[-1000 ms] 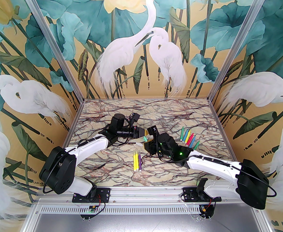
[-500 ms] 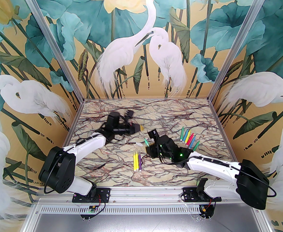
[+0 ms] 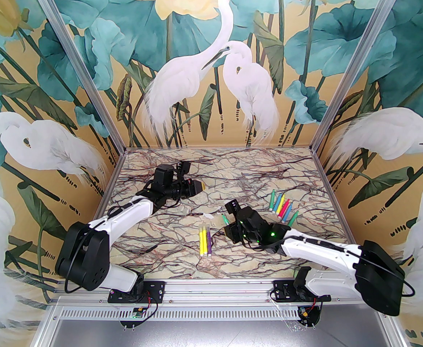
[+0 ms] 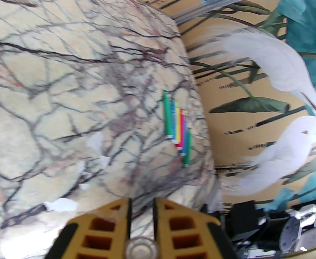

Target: Open the pen caps

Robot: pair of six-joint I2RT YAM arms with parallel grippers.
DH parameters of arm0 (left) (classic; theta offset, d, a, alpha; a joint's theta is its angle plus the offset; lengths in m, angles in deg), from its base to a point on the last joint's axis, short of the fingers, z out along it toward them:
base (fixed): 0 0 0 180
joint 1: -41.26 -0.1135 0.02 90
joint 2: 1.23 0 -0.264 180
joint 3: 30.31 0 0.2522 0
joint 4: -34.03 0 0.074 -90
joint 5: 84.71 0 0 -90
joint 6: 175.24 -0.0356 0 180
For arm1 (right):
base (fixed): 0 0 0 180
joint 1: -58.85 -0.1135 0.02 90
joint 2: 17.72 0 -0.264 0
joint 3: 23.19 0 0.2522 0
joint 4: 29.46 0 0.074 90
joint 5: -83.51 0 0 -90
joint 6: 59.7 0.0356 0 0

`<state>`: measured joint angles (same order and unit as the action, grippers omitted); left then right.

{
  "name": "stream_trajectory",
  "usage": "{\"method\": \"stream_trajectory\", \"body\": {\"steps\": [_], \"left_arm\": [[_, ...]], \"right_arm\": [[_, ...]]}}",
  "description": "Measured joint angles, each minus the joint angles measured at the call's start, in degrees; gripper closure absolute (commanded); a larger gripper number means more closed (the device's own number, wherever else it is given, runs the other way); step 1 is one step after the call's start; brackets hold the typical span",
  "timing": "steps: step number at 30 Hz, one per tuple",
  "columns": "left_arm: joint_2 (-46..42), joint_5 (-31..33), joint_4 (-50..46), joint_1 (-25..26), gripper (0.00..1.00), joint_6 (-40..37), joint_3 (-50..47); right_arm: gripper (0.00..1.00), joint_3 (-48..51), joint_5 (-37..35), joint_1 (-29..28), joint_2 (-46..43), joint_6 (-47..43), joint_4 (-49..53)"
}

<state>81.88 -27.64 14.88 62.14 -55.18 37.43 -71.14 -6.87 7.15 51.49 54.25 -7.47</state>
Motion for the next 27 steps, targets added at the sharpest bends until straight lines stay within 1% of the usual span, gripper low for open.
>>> {"method": "stream_trajectory", "body": {"steps": [7, 13, 18, 27], "left_arm": [[-1.8, 10.0, -9.3, -0.7, 1.0, -5.6, 1.6], [-1.8, 19.3, -15.8, -2.4, 1.0, -8.3, 1.6], [-2.4, 25.7, -17.9, -4.0, 1.0, -9.4, 0.8], [-3.2, 32.6, -19.6, -7.1, 1.0, -10.2, -1.7]], "right_arm": [[1.0, 0.8, -3.7, 1.8, -2.8, 1.4, 1.9], [1.0, 1.2, -7.2, 4.5, -5.2, 3.5, 3.8], [1.0, 2.3, -10.2, 6.9, -7.9, 6.0, 5.8], [0.99, 5.5, -14.4, 11.1, -14.3, 10.4, 10.1]]}}
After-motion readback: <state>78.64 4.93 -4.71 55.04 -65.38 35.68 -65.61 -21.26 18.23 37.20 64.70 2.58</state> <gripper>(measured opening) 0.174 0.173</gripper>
